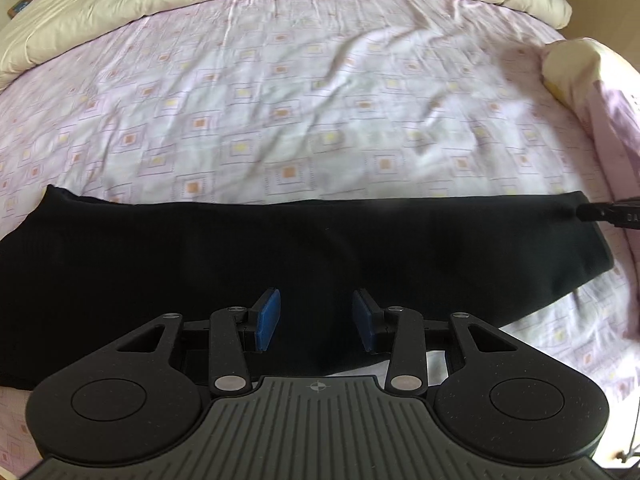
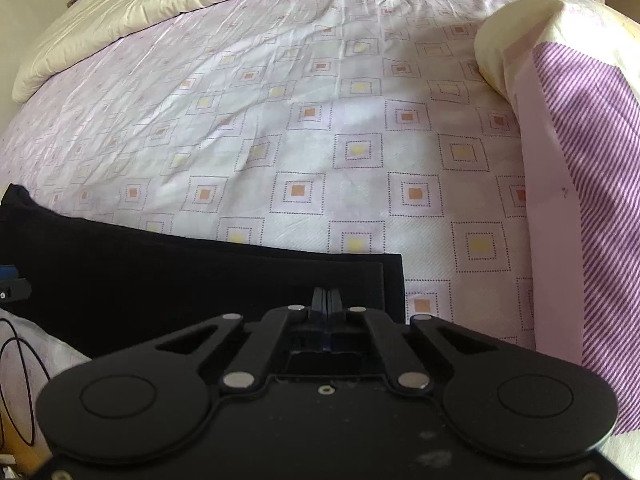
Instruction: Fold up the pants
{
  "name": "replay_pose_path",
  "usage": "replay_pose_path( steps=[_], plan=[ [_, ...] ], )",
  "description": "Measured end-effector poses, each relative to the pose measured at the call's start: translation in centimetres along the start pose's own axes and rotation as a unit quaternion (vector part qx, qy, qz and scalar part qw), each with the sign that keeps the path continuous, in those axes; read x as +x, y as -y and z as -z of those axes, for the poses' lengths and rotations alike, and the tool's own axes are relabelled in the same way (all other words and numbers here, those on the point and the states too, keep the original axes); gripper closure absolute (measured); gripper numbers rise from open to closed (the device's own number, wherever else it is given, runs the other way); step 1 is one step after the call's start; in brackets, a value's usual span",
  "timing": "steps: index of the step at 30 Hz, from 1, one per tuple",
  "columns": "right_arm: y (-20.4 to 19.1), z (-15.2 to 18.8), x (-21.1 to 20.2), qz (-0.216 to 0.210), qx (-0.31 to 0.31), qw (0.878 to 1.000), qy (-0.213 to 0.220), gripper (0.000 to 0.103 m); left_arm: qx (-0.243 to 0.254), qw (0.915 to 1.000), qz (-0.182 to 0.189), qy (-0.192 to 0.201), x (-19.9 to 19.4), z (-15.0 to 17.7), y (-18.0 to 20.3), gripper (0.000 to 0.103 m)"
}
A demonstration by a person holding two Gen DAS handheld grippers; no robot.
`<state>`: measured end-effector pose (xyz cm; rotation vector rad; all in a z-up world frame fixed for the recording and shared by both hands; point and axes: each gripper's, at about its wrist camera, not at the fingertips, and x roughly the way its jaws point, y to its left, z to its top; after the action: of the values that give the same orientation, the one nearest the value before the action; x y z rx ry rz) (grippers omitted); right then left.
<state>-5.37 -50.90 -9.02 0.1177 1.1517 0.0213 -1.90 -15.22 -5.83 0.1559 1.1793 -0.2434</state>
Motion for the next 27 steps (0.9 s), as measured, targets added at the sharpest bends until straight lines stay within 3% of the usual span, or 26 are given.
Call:
replay_pose_path(
  steps=[4, 7, 9, 10, 11, 14, 20, 21, 22, 24, 27],
  plan=[
    [0.3, -1.4, -0.2, 0.038, -0.004, 0.999, 0.020, 0.102, 0.009, 0.9999, 0.008, 0.001, 0.4, -0.9, 1.5, 0.064],
    [2.0, -1.6, 0.0, 0.017, 0.035, 0.999, 0.018, 0.100, 0.010, 0.9999, 0.012, 0.003, 0.6, -1.7, 2.7, 0.064],
    [2.5, -1.5, -0.6, -0.016, 0.043, 0.999, 0.016, 0.090, 0.008, 0.9998, 0.017, 0.006, 0.6, -1.9, 3.3, 0.064],
    [2.4, -1.2, -0.7, -0.019, 0.036, 0.999, 0.011, 0.076, 0.009, 0.9997, 0.020, 0.006, 0.7, -2.0, 3.6, 0.064],
    [2.2, -0.9, -0.8, -0.015, 0.024, 1.000, 0.007, 0.070, 0.012, 0.9997, 0.022, 0.004, 0.8, -2.1, 3.9, 0.064],
    [2.5, 0.1, -0.4, -0.004, 0.011, 1.000, -0.006, 0.069, 0.020, 0.9995, 0.024, -0.002, 1.2, -2.0, 4.6, 0.064],
    [3.2, 1.2, 0.6, -0.023, 0.026, 0.999, -0.020, 0.069, 0.023, 0.9993, 0.024, -0.017, 1.8, -1.8, 4.9, 0.064],
    [3.2, 1.2, 0.7, -0.029, 0.026, 0.999, -0.020, 0.074, 0.020, 0.9993, 0.024, -0.018, 1.8, -1.8, 4.9, 0.064],
    [3.0, 1.3, 0.7, -0.035, 0.022, 0.999, -0.017, 0.088, 0.019, 0.9994, 0.024, -0.018, 1.8, -1.8, 4.8, 0.064],
    [2.2, 1.1, 0.3, -0.034, -0.002, 0.999, -0.009, 0.090, 0.019, 0.9994, 0.023, -0.016, 1.8, -1.9, 4.9, 0.064],
    [1.5, 0.4, -0.1, 0.007, -0.040, 0.999, 0.013, 0.091, 0.023, 0.9993, 0.025, -0.013, 1.9, -2.3, 5.3, 0.064]
  ],
)
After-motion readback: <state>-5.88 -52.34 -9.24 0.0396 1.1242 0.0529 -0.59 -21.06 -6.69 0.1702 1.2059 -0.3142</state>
